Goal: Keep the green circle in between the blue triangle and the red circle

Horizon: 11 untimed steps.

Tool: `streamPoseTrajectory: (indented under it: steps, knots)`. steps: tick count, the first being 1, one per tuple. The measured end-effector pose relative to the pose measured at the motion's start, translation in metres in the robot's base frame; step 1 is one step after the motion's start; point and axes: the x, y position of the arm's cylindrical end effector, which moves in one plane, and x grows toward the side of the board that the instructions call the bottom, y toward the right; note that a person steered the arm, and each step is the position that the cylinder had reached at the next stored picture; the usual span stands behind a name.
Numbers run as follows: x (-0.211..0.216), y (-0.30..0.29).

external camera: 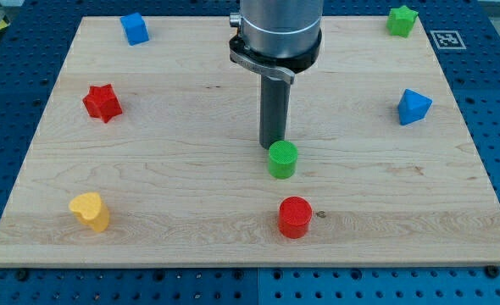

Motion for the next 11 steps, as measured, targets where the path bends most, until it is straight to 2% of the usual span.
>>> streamPoseTrajectory:
  steps: [2, 3, 4, 6, 7, 11]
  knots:
    - [0.015, -0.05]
    - [0.042, -0.021]
    - [0.036, 0.021]
    - [0.017, 0.022]
    - [0.019, 0.057]
    - [0.019, 0.066]
